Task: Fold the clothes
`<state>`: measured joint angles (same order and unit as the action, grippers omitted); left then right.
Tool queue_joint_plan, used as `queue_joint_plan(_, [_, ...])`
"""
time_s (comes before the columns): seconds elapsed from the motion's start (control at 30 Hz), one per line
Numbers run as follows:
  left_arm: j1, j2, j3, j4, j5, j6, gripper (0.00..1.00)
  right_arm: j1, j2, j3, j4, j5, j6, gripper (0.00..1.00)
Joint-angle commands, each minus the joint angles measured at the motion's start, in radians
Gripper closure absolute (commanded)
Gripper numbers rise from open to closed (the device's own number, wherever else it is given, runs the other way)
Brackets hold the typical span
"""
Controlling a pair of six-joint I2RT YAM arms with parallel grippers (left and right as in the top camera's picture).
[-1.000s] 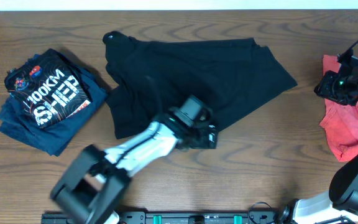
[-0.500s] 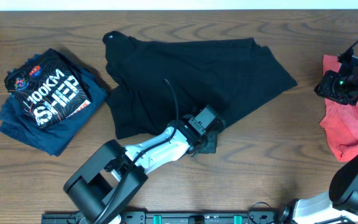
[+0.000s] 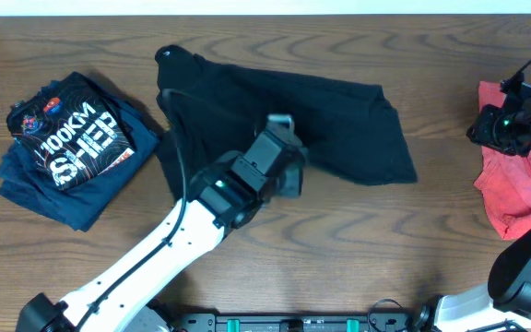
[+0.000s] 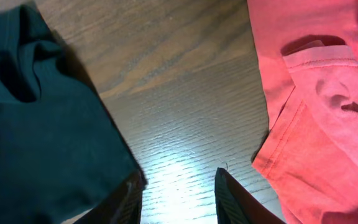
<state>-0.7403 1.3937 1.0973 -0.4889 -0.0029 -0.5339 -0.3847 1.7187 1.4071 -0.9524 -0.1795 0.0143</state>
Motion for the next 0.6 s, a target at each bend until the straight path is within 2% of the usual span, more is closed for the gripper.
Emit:
queue_joint_plan(0.0, [0.013, 0.083, 0.000, 0.091, -0.122, 0.106, 0.93, 0.006, -0.006, -0.003, -0.006, 0.008, -0.012, 0.63])
queue_joint_plan(0.1, [0.035, 0.188, 0.000, 0.193, -0.122, 0.171, 0.89, 0.006, -0.006, -0.003, -0.009, 0.007, -0.012, 0.63])
queue_joint_plan(0.27, [0.106, 0.322, 0.000, 0.244, -0.117, 0.165, 0.90, 0.006, -0.006, -0.003, -0.014, 0.008, -0.012, 0.63])
queue_joint_plan(0.4, [0.148, 0.296, 0.002, 0.196, 0.017, 0.163, 0.94, 0.006, -0.006, -0.003, -0.011, 0.013, -0.012, 0.63])
queue_joint_plan(0.57, [0.140, 0.148, 0.003, 0.015, 0.211, 0.164, 0.94, 0.006, -0.006, -0.003, -0.005, 0.023, -0.013, 0.62])
